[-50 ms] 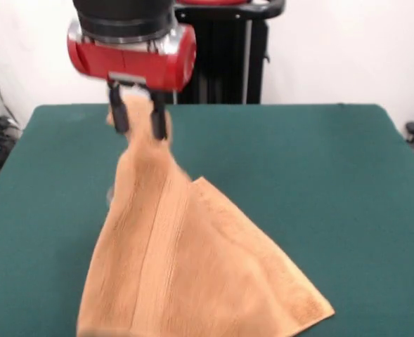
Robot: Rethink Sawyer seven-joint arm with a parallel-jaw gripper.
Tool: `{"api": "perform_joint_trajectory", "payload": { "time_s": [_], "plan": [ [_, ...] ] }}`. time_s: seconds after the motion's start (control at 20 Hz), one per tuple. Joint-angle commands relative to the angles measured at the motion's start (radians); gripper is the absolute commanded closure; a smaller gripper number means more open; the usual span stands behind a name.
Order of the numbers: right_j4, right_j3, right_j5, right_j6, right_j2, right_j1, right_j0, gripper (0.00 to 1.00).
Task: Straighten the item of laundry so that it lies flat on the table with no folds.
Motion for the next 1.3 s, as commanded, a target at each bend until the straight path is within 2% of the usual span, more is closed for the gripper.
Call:
{"api": "perform_joint_trajectory", "payload": {
  "time_s": [0.05, 0.3, 0.5, 0.8, 1.05, 1.3],
  "plan": [
    [0.023, -0.142, 0.316, -0.089, 0.066, 0.010, 0.027, 0.00],
    [-0.022, -0.268, 0.444, -0.097, 0.072, 0.039, 0.040, 0.00],
    [-0.042, -0.337, 0.495, -0.111, 0.077, 0.062, 0.046, 0.00],
    [0.004, -0.234, 0.376, -0.111, 0.063, 0.032, 0.029, 0.00],
    [0.036, -0.093, 0.156, -0.114, 0.069, 0.055, 0.003, 0.00],
    [0.031, -0.035, 0.073, -0.130, 0.068, 0.111, 0.002, 0.00]
  ]
}}
